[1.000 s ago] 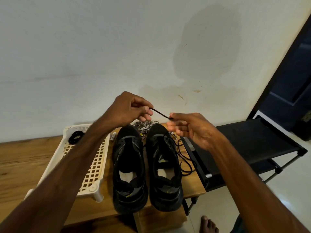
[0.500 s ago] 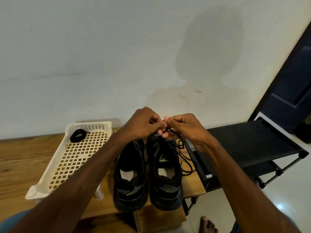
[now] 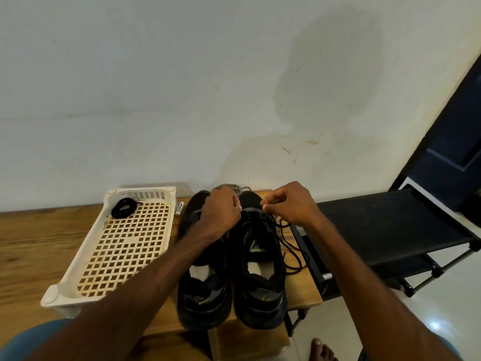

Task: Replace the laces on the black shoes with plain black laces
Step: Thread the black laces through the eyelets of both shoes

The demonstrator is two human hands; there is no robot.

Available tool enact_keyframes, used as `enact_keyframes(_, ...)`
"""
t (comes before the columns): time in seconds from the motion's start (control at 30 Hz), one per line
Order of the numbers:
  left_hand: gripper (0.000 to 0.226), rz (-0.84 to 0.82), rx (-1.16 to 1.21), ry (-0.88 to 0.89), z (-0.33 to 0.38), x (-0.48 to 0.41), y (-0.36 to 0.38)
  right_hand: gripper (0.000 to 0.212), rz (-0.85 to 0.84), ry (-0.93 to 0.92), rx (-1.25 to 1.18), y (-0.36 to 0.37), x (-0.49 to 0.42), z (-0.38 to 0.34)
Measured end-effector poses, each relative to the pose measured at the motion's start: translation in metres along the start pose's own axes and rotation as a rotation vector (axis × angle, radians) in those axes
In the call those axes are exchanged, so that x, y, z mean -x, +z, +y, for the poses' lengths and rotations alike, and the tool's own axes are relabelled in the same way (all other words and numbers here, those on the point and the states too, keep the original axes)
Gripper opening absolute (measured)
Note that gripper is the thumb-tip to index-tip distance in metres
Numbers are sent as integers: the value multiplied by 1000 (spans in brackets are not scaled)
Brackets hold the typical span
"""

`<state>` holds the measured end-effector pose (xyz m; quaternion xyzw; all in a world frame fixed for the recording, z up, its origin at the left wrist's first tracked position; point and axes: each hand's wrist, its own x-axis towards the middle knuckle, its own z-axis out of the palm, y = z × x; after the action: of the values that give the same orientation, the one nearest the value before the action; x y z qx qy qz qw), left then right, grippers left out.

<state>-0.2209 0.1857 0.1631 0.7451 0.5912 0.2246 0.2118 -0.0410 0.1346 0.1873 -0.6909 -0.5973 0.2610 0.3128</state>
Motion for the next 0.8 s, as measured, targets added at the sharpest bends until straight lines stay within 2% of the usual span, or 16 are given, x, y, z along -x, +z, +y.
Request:
enact_keyframes(0.13, 14, -91, 112, -44, -2, -2, -4, 6, 9, -36, 61, 12, 0, -1)
enact_keyframes(0.3, 15, -217, 114, -78, -2, -2, -10, 4, 23, -43, 102, 18, -2, -4)
enact_keyframes(0.5, 31, -198, 70, -97, 1, 1, -13, 17, 51, -6, 52, 21, -3, -8)
enact_keyframes(0.67, 52, -66, -65, -91, 15, 9, -6, 8, 77, -32, 136, 26, -6, -8)
enact_keyframes(0.8, 42, -38, -43, -87, 20, 8, -8, 8, 41, -38, 204, 30, -7, -6)
